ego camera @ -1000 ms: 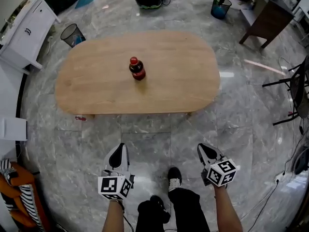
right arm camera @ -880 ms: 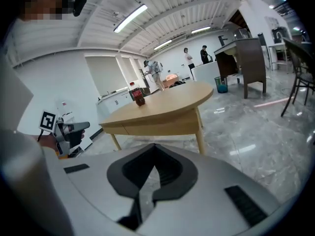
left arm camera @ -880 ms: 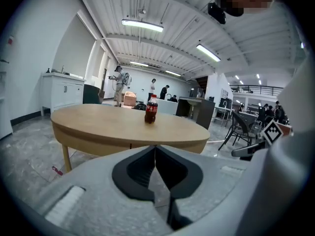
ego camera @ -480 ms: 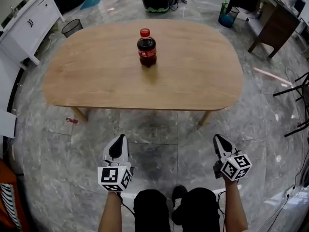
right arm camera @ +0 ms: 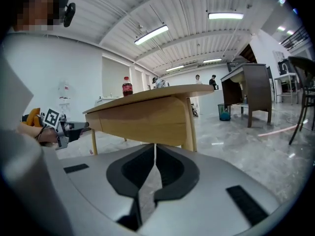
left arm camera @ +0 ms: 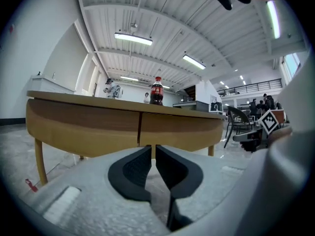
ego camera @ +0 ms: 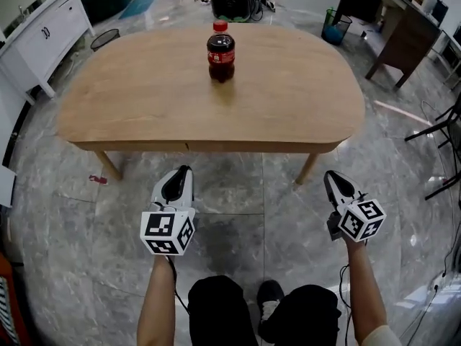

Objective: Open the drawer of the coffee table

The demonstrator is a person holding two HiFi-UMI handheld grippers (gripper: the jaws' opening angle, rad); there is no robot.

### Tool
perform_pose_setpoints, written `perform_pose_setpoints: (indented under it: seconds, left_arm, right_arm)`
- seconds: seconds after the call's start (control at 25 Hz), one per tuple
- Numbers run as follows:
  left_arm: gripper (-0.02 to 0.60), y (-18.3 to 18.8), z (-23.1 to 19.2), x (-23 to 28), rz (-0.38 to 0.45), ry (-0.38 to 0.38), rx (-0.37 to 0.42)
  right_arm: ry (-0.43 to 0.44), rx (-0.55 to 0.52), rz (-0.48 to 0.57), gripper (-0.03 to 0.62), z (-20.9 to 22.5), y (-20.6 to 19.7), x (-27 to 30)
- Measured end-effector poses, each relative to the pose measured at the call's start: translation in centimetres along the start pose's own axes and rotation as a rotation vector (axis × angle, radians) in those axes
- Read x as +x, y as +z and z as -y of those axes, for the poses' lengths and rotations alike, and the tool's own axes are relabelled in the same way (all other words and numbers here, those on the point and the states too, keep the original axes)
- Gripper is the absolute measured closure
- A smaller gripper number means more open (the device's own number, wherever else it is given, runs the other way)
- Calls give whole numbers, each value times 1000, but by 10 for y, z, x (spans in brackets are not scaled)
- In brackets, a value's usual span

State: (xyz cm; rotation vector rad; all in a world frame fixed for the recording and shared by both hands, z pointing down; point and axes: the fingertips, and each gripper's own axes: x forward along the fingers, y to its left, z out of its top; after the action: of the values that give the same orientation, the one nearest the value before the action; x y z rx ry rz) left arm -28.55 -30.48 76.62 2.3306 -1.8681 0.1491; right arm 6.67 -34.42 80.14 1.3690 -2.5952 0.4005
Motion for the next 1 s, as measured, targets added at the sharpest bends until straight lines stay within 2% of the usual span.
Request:
perform_pose_setpoints:
  seconds: [0.2,0.32,0.36,0.44,0.52,0.72,0.92,1.0]
  left_arm:
    - [567,3,7,5,1,12,4]
    - [484,11,21,0,-12,-34,4]
    - [480,14,23,-1,-13,-34,12]
    - [480,17,23,1,-12,-17,33]
    - [479,15,24,9,-18,-4,40]
    - [478,15,24,17,-39,17,-5]
    - [474,19,20,28,-44,79,-20]
    - [454,17,14,34,-56,96,-23]
  right_arm:
    - [-21,-36,-4,572,9,8,2]
    - [-12,-26,-5,572,11,12,0]
    - [-11,-27,-1,572,12,13,1]
    - [-12,-26,11,569,16,17,5]
    - [-5,-24,15,511,19,19,10]
    - [52,-65,-34,484,14,18,19]
    - [26,-23,1,453,32,35,7]
    - [28,-1,15,436,34,36,6]
